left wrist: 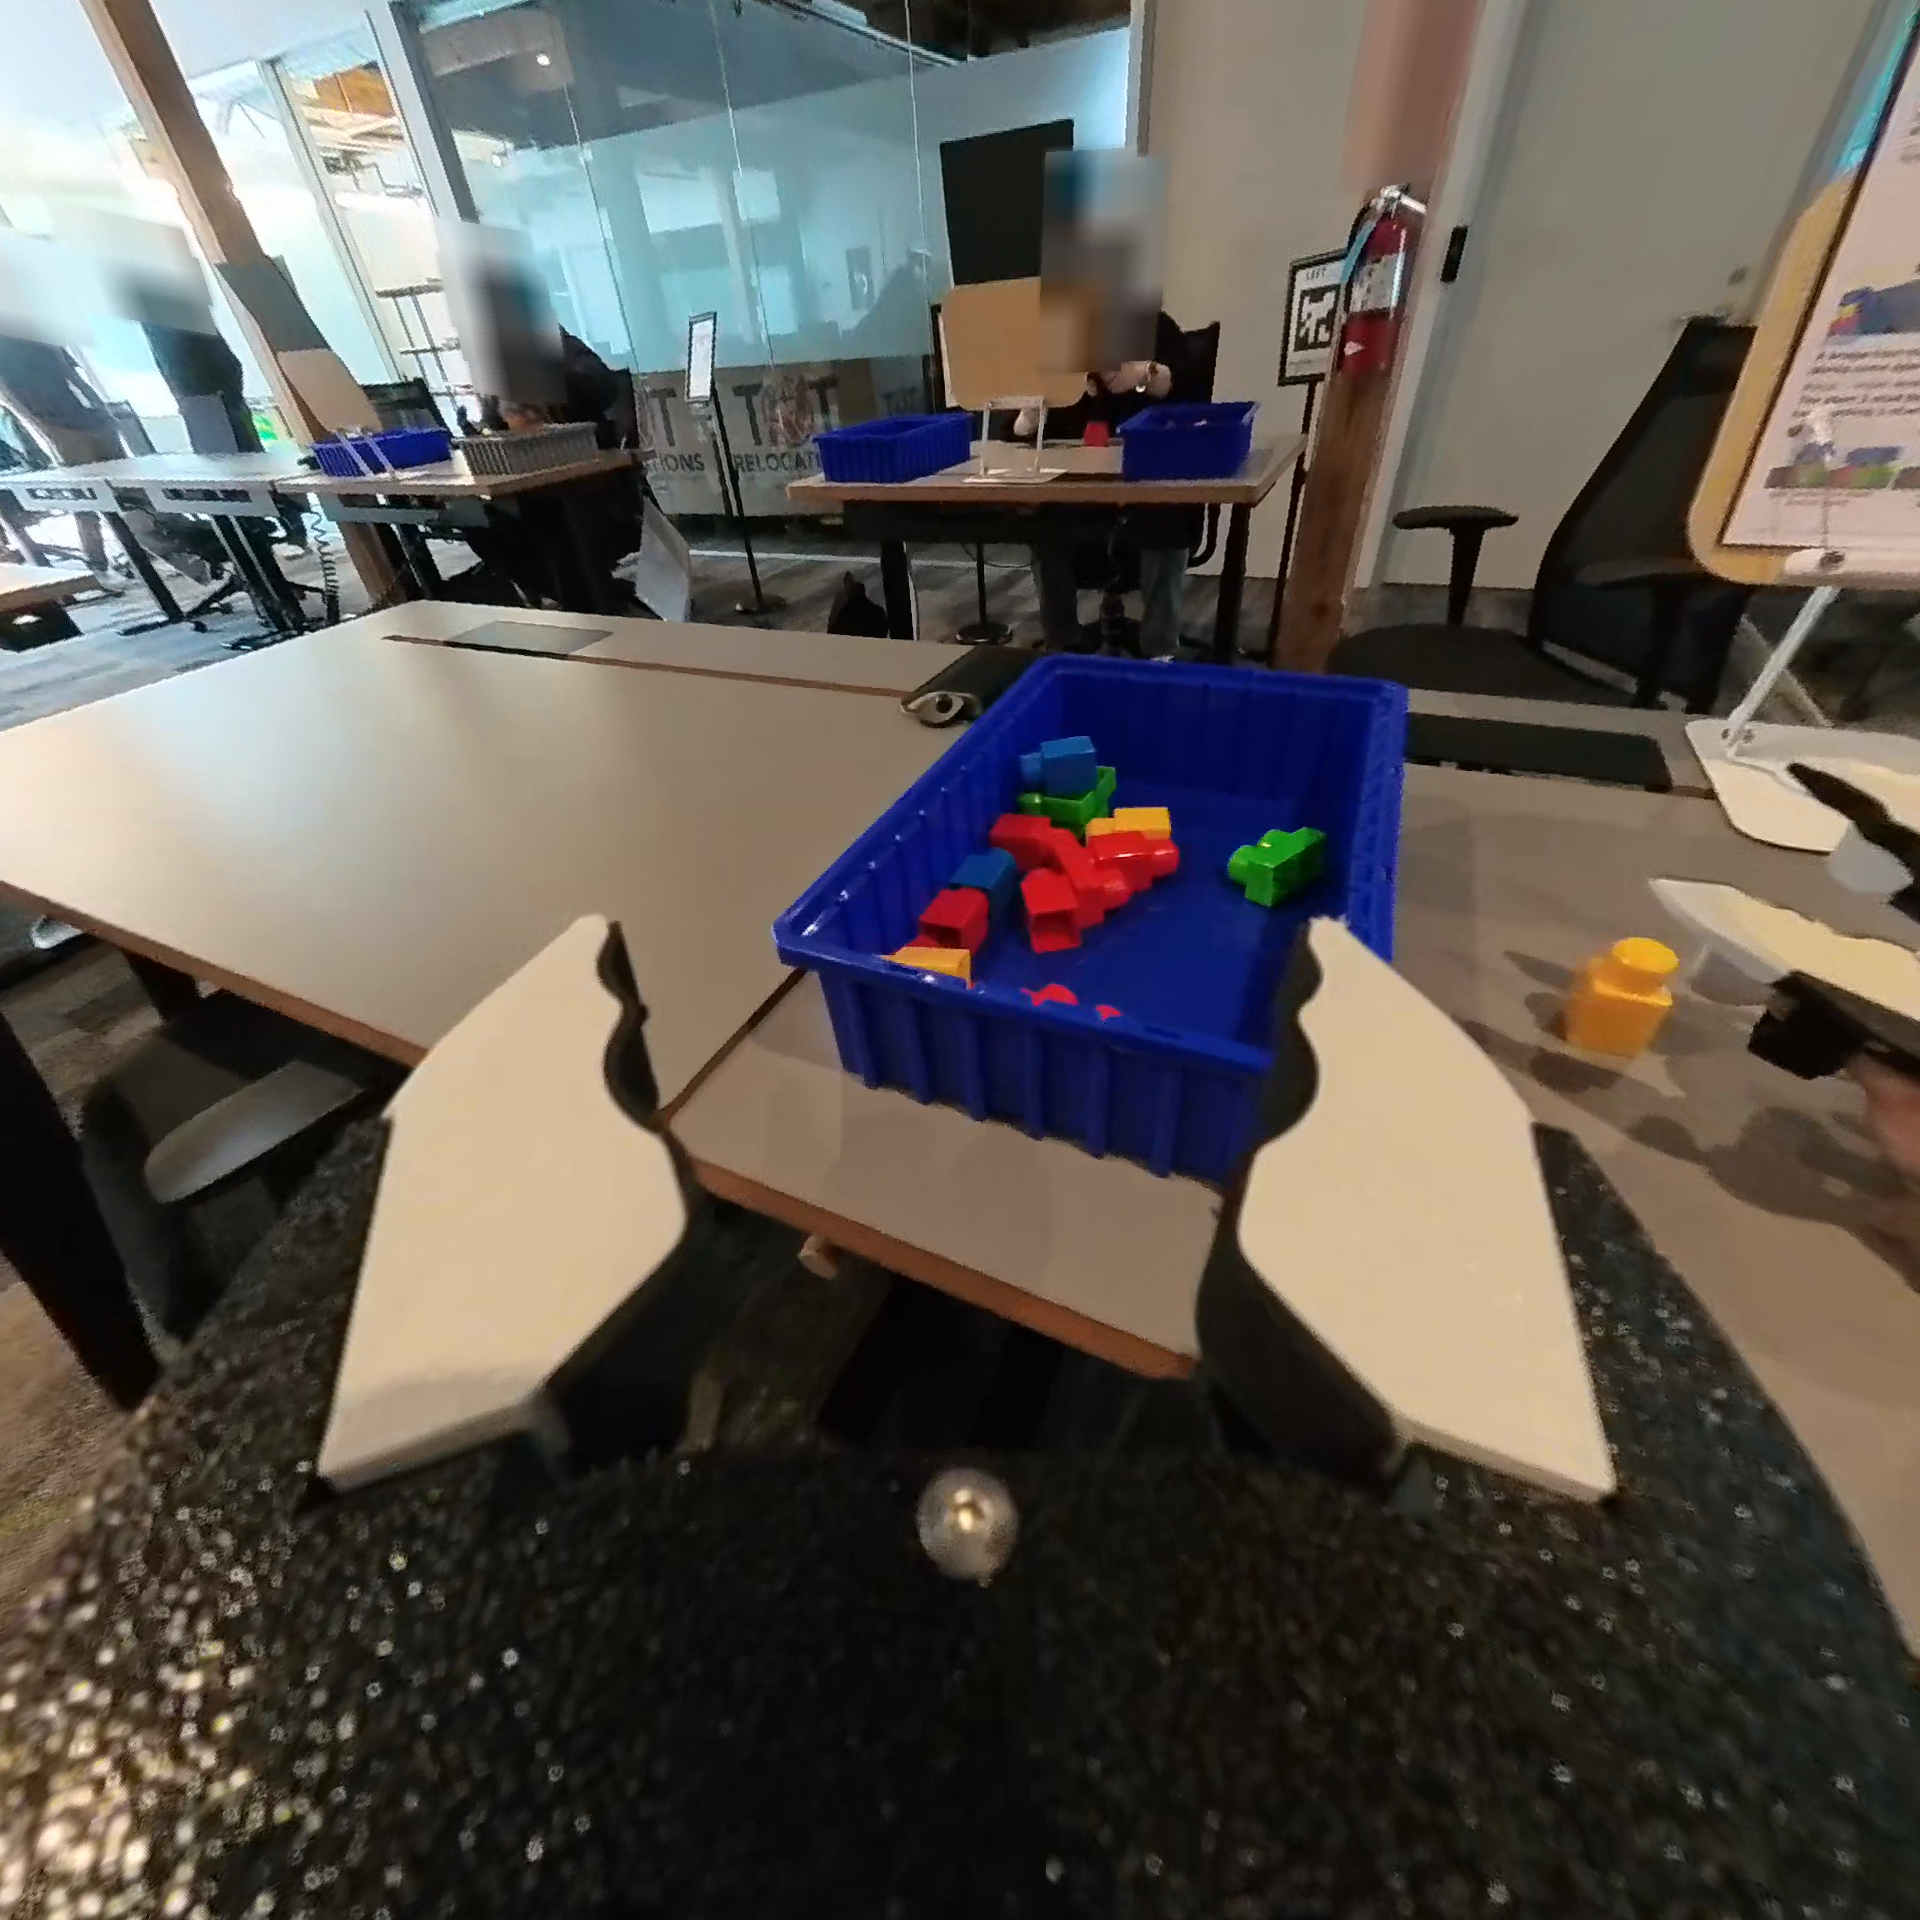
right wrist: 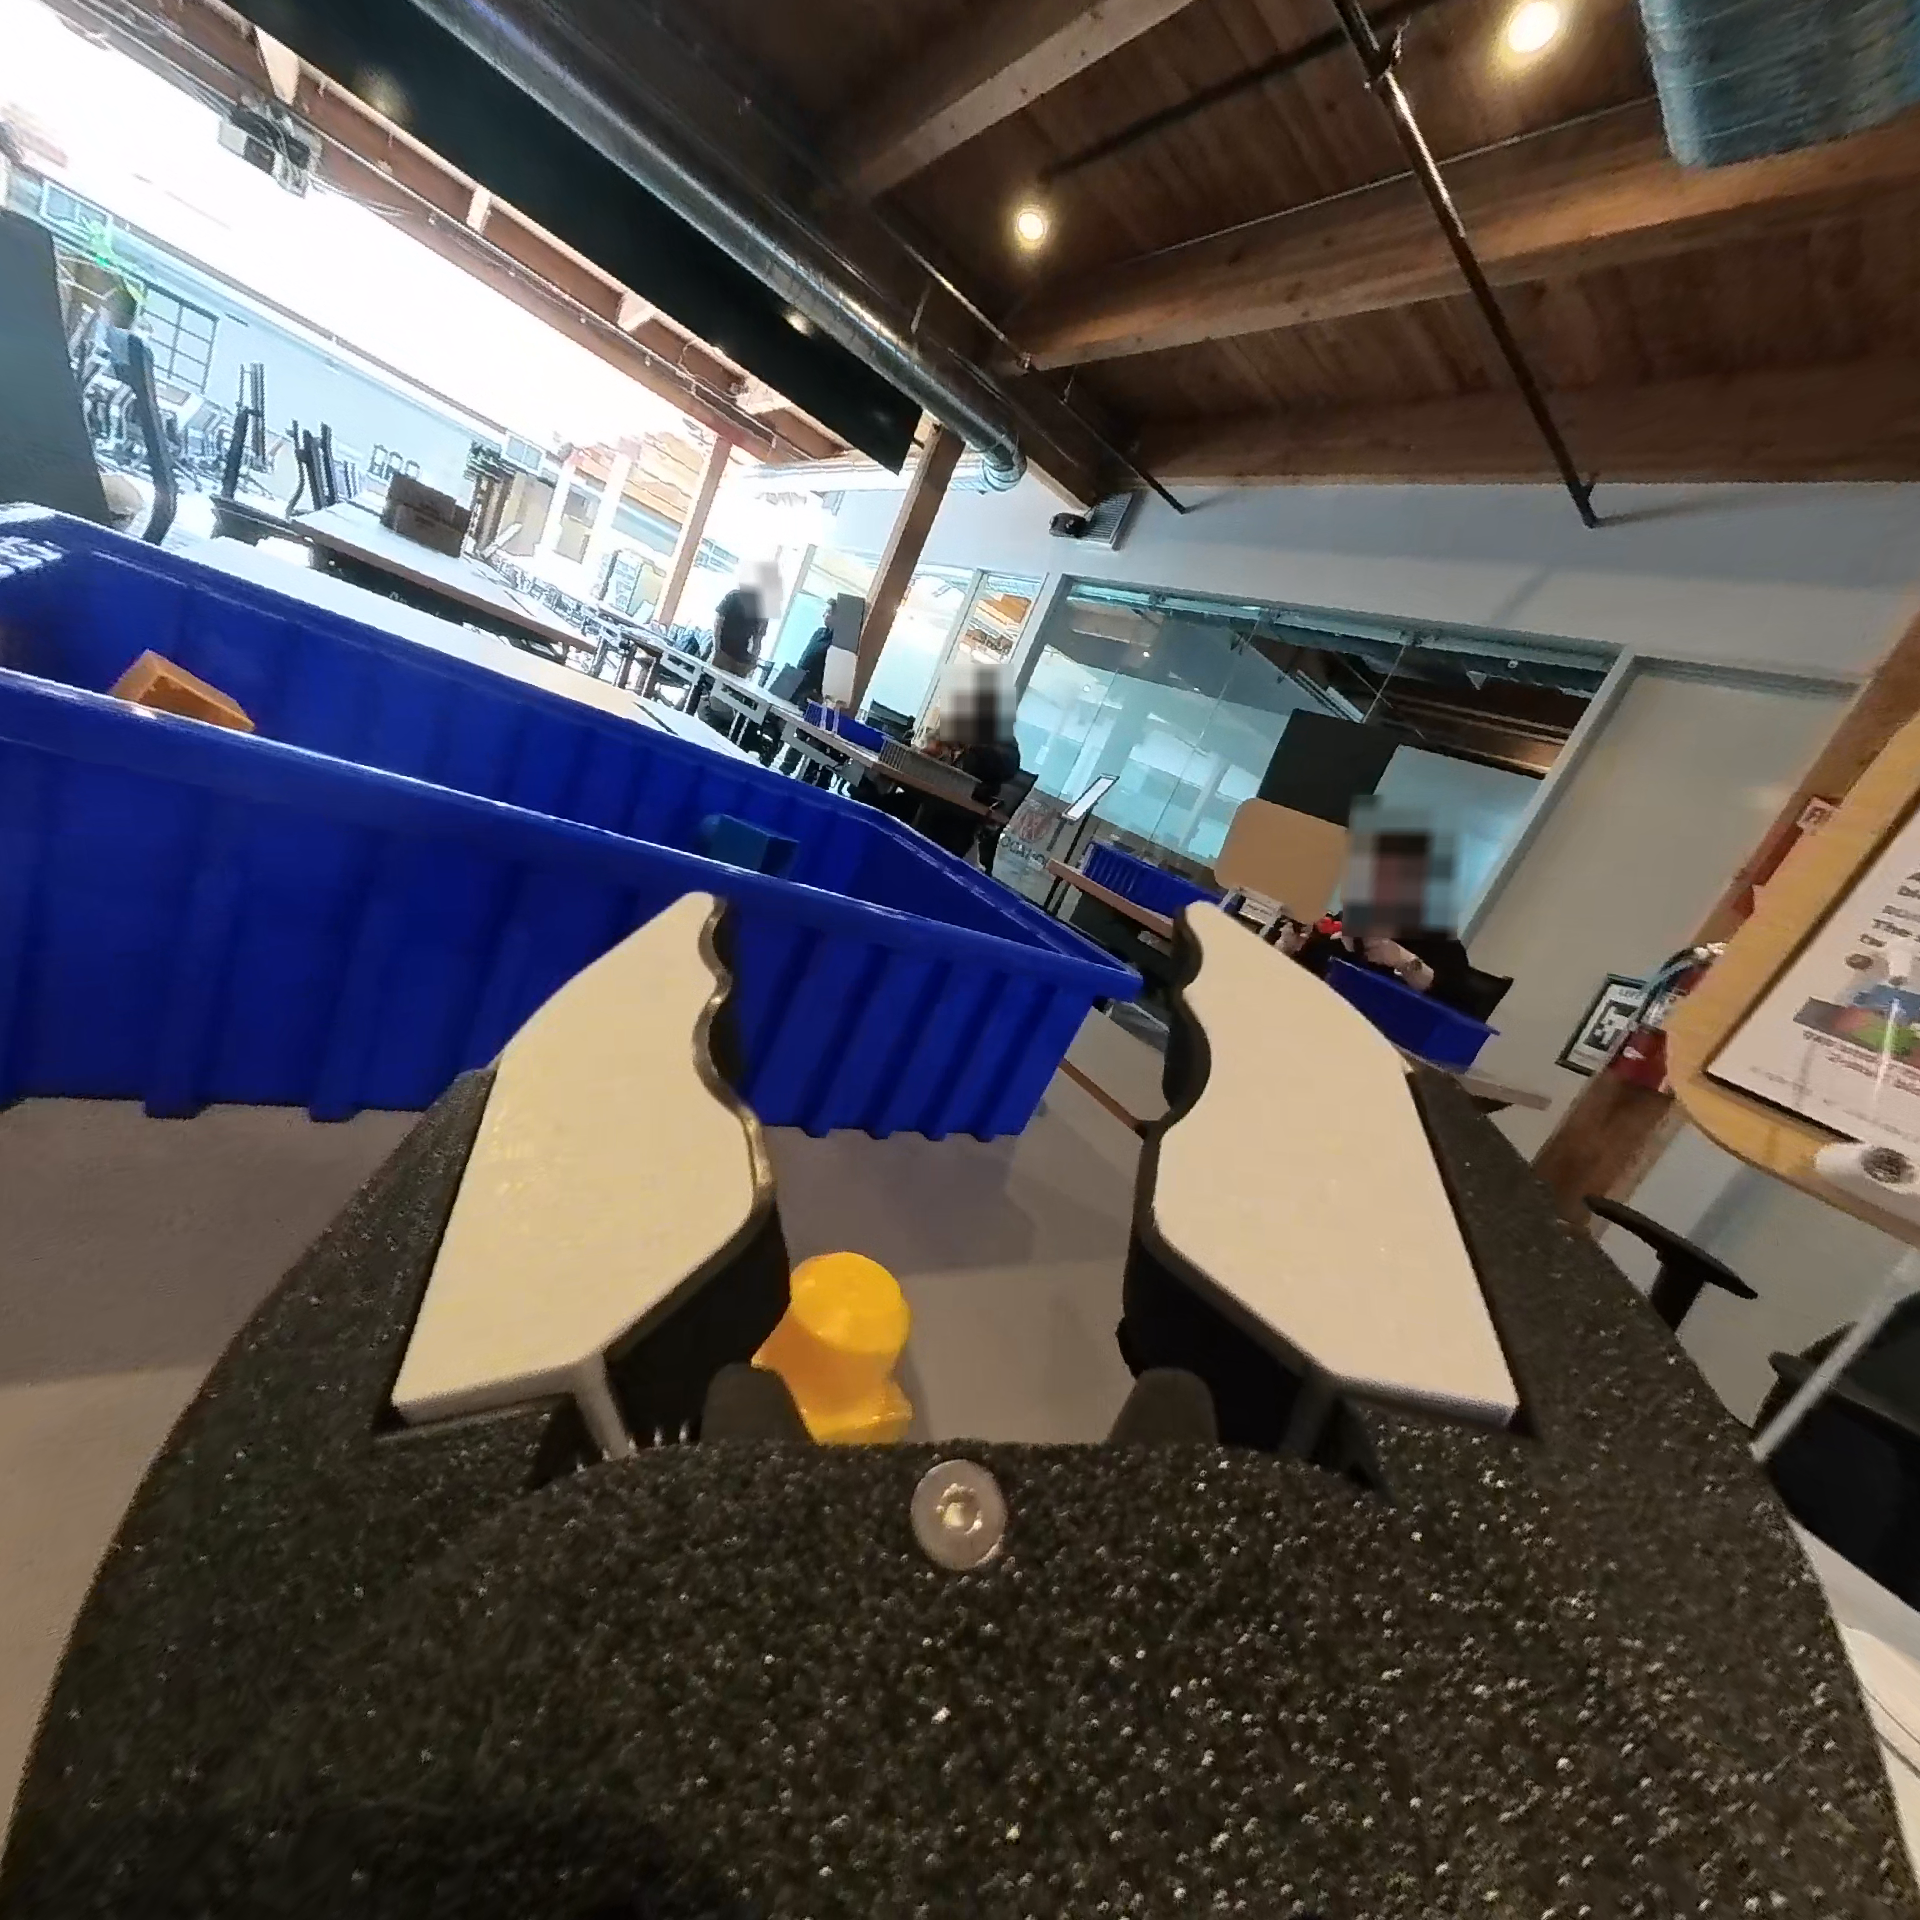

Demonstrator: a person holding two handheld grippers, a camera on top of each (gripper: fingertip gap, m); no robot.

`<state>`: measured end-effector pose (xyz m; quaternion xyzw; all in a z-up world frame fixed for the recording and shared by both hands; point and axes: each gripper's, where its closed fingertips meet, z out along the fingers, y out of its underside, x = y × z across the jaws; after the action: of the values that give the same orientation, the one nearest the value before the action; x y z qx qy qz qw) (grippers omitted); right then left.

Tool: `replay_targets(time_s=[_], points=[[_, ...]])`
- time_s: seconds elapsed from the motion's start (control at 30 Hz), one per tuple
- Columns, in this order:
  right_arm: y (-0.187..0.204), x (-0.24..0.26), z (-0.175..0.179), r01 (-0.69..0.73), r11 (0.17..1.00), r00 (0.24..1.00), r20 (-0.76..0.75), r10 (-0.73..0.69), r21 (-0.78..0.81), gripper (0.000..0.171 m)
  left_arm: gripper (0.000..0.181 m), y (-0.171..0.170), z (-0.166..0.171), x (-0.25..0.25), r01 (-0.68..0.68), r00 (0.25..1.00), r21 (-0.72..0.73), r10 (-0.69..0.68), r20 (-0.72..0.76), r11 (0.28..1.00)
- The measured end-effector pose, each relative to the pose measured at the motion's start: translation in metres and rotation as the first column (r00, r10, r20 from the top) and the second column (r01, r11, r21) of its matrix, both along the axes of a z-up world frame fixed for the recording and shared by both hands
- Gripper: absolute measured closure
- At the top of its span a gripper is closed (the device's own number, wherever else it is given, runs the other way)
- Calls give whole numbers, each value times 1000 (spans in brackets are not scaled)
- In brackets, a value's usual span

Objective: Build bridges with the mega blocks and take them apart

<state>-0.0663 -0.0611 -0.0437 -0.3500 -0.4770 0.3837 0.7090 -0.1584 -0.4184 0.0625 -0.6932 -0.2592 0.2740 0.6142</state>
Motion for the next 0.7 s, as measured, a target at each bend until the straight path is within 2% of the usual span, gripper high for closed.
replay_targets(time_s=[0.13,0.27,0.43,0.7], points=[[-1,-2,0,3,1000,1000,-2,-3,-1,93,66,24,-10,-1,68,997,33,-68,21,997],[-6,-5,0,-12,1000,1000,-1,12,-12,93,70,62,-16,2,163,986,104,-166,23,981],[-3,-3,-1,2,1000,1000,0,-2,-1,94,69,116,-30,13,261,963,79,-264,42,962],[9,5,0,19,998,1000,-17,-20,-56,94,75,159,-26,19,255,966,81,-257,14,964]])
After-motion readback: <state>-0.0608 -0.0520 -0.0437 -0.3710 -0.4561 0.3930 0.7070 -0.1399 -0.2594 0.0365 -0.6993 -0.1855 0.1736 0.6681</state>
